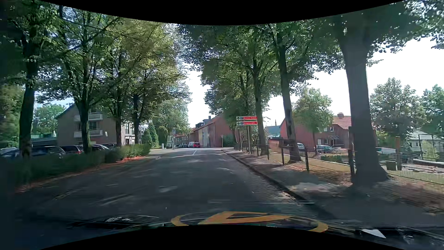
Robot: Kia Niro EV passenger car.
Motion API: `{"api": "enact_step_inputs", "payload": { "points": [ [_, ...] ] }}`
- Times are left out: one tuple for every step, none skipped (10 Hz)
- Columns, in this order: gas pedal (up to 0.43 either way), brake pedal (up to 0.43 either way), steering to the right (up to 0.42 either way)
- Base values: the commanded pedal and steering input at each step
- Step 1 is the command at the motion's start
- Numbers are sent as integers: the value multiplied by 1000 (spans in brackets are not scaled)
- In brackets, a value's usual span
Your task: Follow the waypoints while adhering to traffic rules and regulations
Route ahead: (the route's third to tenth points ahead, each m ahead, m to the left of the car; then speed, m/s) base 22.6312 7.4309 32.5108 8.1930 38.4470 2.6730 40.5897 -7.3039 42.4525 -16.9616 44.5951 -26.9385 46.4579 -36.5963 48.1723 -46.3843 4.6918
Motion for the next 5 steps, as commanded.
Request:
{"api": "enact_step_inputs", "payload": {
  "points": [
    [0,0,-62],
    [0,0,-64],
    [0,0,-65],
    [0,0,-68],
    [0,0,-69]
  ]
}}
